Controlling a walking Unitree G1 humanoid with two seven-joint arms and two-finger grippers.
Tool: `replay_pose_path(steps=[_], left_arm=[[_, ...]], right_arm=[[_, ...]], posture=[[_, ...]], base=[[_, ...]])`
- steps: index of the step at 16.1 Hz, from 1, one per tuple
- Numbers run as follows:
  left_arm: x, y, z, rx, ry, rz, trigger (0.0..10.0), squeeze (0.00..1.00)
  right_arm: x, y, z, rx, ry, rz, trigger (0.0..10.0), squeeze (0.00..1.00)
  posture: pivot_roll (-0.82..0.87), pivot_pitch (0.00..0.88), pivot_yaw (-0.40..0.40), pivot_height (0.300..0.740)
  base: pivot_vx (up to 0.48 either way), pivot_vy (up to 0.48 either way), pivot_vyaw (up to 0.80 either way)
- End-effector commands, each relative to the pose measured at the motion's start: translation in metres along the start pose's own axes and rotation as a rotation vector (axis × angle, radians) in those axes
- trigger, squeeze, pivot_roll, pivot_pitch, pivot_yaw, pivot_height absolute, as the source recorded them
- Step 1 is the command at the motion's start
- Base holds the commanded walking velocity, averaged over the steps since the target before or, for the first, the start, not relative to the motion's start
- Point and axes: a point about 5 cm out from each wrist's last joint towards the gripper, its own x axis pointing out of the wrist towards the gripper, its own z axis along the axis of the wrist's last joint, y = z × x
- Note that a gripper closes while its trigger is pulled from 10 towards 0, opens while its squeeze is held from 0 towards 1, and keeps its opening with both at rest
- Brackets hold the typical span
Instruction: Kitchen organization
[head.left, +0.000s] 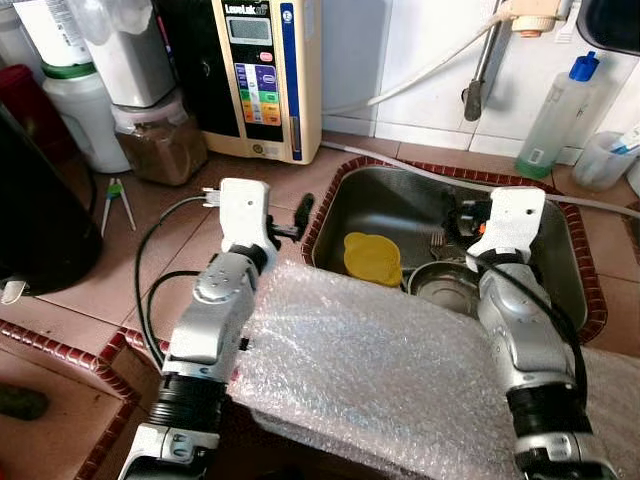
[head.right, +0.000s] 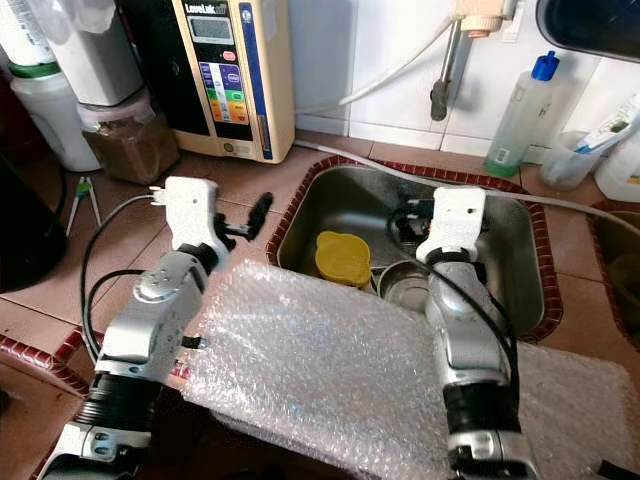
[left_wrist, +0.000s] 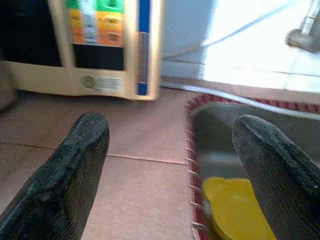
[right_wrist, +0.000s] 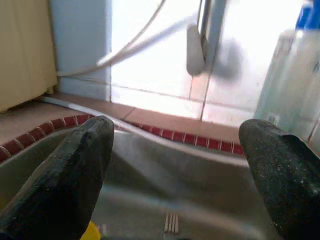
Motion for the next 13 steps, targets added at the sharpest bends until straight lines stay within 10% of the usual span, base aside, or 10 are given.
replay_pose_path(steps=[1, 3, 4, 5, 6, 13], left_arm=[[0.000, 0.007, 0.012, 0.009, -0.049, 0.048, 10.0, 0.00], [-0.001, 0.010, 0.015, 0.014, -0.056, 0.056, 10.0, 0.00], [-0.006, 0.018, 0.020, 0.080, -0.096, 0.098, 10.0, 0.00], [-0.010, 0.024, 0.022, 0.118, -0.114, 0.127, 10.0, 0.00], [-0.016, 0.030, 0.020, 0.121, -0.106, 0.138, 10.0, 0.00], [-0.045, 0.041, 0.002, 0.141, -0.025, 0.152, 10.0, 0.00]], right_arm=[[0.000, -0.002, 0.018, -0.027, -0.083, 0.002, 10.0, 1.00], [0.000, -0.006, 0.025, -0.028, -0.108, -0.010, 10.0, 0.92], [-0.002, -0.010, 0.031, -0.021, -0.127, -0.020, 10.0, 0.70], [-0.004, -0.015, 0.035, -0.016, -0.134, -0.023, 10.0, 0.19], [-0.007, -0.021, 0.038, -0.004, -0.130, -0.033, 10.0, 0.04], [-0.033, -0.027, 0.038, 0.056, -0.085, 0.015, 10.0, 0.00]], posture=[[-0.11, 0.056, 0.048, 0.740], [-0.11, 0.057, 0.047, 0.740], [-0.10, 0.063, 0.043, 0.740], [-0.11, 0.062, 0.040, 0.740], [-0.11, 0.066, 0.041, 0.740], [-0.12, 0.059, 0.050, 0.740]], base=[[0.000, 0.000, 0.00], [0.000, 0.000, 0.00], [0.000, 0.000, 0.00], [0.000, 0.000, 0.00], [0.000, 0.000, 0.00], [0.000, 0.000, 0.00]])
